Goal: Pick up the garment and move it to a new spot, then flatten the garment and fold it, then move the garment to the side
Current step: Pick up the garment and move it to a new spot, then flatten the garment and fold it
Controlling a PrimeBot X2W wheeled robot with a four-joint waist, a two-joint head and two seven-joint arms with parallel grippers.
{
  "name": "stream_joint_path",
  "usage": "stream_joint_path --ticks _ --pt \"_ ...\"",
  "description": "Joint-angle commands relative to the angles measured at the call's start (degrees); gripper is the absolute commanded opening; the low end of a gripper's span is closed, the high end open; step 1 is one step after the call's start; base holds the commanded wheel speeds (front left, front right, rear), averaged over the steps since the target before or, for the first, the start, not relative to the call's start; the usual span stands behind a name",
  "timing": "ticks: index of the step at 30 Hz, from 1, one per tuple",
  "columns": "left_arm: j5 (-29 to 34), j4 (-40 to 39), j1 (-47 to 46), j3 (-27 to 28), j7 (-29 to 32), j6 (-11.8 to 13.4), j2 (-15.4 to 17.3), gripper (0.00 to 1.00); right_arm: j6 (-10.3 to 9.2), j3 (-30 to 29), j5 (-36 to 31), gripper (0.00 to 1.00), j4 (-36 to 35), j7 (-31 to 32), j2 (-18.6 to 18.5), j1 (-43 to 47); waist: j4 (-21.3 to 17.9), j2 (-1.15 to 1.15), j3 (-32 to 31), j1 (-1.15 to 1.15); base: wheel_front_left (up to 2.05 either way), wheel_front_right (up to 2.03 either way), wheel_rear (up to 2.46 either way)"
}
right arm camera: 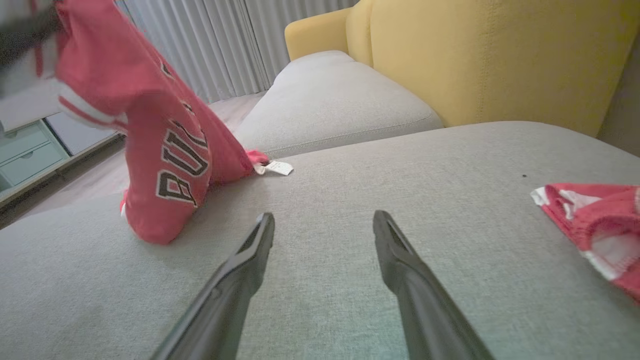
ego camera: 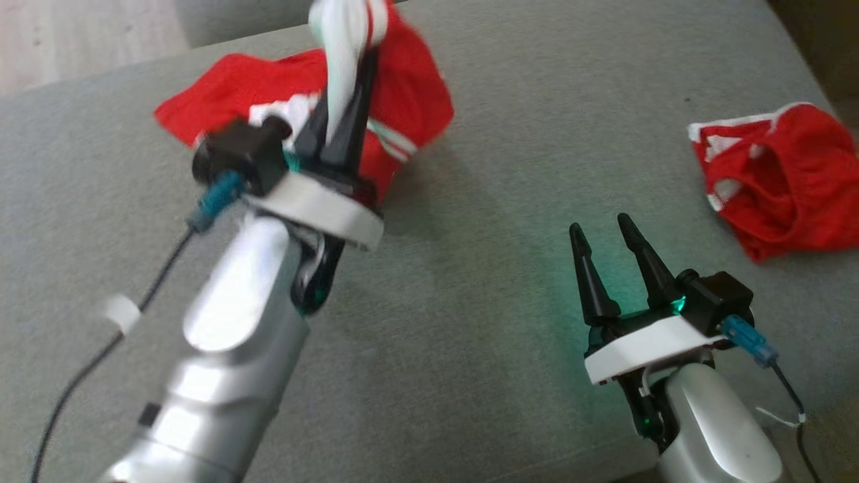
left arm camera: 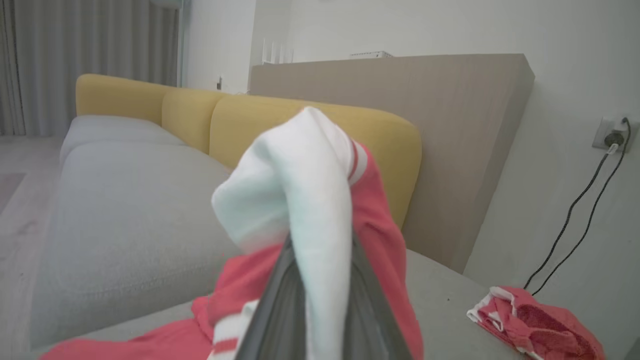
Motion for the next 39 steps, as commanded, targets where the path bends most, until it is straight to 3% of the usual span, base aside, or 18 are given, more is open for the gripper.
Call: stream_joint_path --ticks 1,3,4,5,10,14,18,29,39 --pt "-0.3 -1.0 -0.9 1.7 -0.7 0.4 1.2 0.0 -0.05 1.1 0.3 1.0 -1.6 -0.1 0.1 0.0 -1.1 0.0 -0.4 0.01 0.0 0.0 0.0" --pt "-0.5 1.7 1.3 1.2 -1.1 1.1 0.9 0.0 -0.05 1.0 0.4 1.0 -1.5 -0.1 0.1 0.0 -1.2 0.0 -0.4 0.01 0.0 0.0 0.0" --pt "-0.5 3.1 2.3 1.1 -1.4 1.4 0.8 0.24 -0.05 0.8 0.4 1.0 -1.4 -0.1 0.1 0.0 -1.0 0.0 -0.5 0.01 0.0 0.0 0.0" --pt "-0.6 4.3 3.3 1.2 -1.7 1.8 0.8 1.0 -0.05 0.5 0.4 1.0 -1.3 -0.1 0.1 0.1 -0.7 0.0 -0.5 0.01 0.0 0.0 0.0" --pt "0.0 8.0 9.2 4.6 -3.3 5.3 2.0 1.0 -0.05 -0.8 0.0 1.0 -0.7 -0.1 0.1 0.1 2.5 0.0 -0.8 0.01 0.0 0.0 0.0" --pt "1.9 3.6 15.7 10.3 -3.4 7.7 3.9 1.0 -0.05 -2.2 -0.3 1.0 -0.7 -0.1 0.1 -0.2 5.1 0.0 -1.5 0.01 0.0 0.0 0.0" --pt "5.1 -0.8 23.5 15.0 -3.4 8.4 5.1 1.0 -0.05 -3.3 -0.8 1.0 -0.5 -0.1 0.1 -0.3 7.7 0.0 -2.7 0.01 0.0 0.0 0.0" --pt "11.6 -6.5 38.1 22.3 -3.4 6.1 1.4 1.0 -0.05 -5.3 -0.8 1.0 1.9 -0.1 0.1 3.1 12.3 0.0 -7.3 0.01 0.0 0.0 0.0" --pt "14.2 -7.0 39.4 23.7 -3.4 4.0 -0.5 1.0 -0.05 -4.7 -1.1 1.0 2.7 -0.1 0.1 4.4 12.9 0.0 -7.7 0.01 0.0 0.0 0.0"
